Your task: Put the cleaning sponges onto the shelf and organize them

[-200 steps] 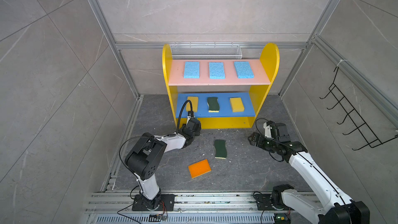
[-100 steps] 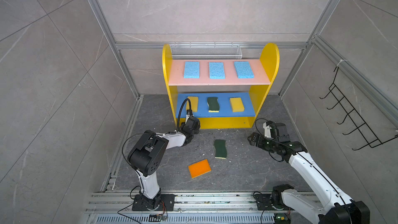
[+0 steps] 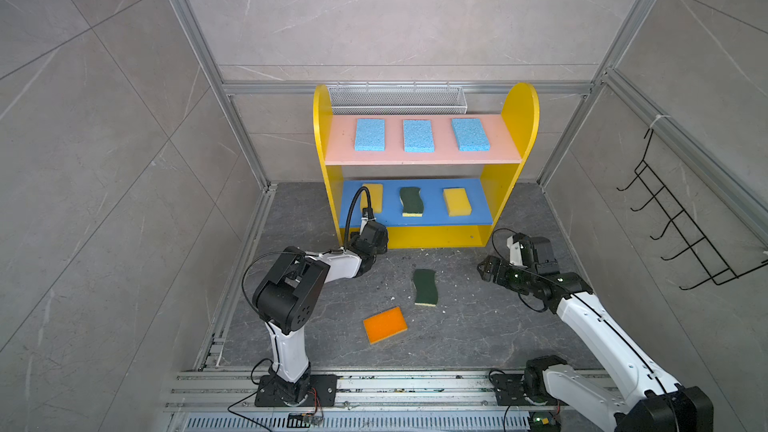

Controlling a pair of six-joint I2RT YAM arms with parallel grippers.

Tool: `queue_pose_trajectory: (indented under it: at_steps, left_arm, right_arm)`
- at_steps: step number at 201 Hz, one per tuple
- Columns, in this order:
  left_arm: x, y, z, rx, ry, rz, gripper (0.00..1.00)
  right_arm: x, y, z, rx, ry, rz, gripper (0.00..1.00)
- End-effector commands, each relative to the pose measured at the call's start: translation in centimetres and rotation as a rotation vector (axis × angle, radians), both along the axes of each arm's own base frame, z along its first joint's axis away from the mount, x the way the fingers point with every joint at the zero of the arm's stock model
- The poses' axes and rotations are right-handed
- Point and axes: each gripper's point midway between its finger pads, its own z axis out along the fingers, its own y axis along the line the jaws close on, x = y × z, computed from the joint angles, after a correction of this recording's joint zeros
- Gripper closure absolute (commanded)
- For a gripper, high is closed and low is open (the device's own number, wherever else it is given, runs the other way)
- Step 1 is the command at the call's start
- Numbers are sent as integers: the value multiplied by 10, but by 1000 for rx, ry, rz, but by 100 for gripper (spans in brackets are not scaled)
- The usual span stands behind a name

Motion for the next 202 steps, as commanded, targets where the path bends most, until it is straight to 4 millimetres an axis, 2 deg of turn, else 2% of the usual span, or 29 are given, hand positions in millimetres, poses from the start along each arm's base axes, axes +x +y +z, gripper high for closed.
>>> queue_pose_trajectory:
  at_steps: [1,27,61,93,132,153,170,202]
  left_arm:
    - [3,-2,-5,1,21,-11,21]
    - [0,-3,-4,-12,17,-19,19]
    - [-7,-6,11,-6,-18,-33,19]
    - [-31,-15,32,15,-66,-77,19]
    - [-74,2,48,-70,-86,-54,21]
    - [-98,15,45,-124,-80,-55,25]
    - [-114,26,35,-148,-52,-37,32]
    - [-128,30,21,-237,-29,-15,48]
  right_arm:
    - [-2,2,-4,3,5,10,3]
    - [-3,3,-4,4,9,13,3]
    - [-4,4,-3,7,10,16,3]
    - [-4,3,-2,6,8,17,4]
    - [-8,4,1,8,1,21,4]
    - [-9,4,1,11,-2,25,4]
    - [-10,6,3,13,-14,31,4]
    - [-9,10,6,13,-29,48,4]
